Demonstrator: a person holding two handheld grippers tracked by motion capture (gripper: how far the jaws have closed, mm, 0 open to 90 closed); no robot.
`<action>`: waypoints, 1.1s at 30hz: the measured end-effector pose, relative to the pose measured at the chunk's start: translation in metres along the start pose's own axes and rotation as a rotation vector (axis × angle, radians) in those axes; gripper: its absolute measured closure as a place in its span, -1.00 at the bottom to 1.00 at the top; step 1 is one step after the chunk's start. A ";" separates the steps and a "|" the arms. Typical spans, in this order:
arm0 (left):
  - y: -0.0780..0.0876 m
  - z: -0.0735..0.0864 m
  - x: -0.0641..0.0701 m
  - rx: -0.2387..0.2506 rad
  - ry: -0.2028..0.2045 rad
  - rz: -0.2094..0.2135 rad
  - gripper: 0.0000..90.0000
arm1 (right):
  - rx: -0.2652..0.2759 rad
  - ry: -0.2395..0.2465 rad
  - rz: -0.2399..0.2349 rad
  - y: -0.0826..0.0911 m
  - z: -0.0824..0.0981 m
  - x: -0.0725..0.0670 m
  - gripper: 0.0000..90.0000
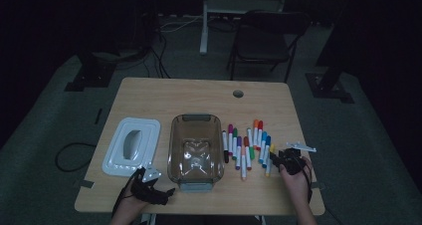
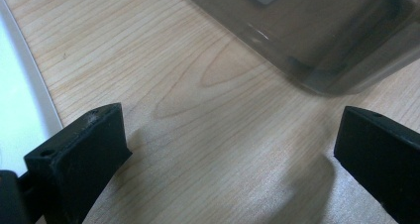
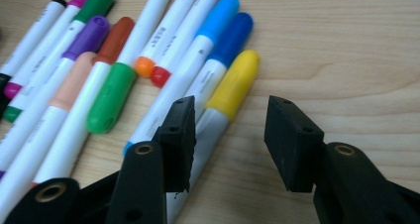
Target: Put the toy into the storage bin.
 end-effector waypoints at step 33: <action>0.003 -0.028 -0.020 0.037 0.048 -0.059 -0.99 | 0.073 0.014 -0.008 0.039 -0.038 -0.028 0.70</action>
Point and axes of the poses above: each handheld gripper's, and its own axes: y roughly backward along the jaws, z roughly out of its underside, x roughly to its right, the point moved 7 cm from there along -y, roughly forward along the jaws, and after that the axes turned 12 degrees about -y, right-handed, at the moved point
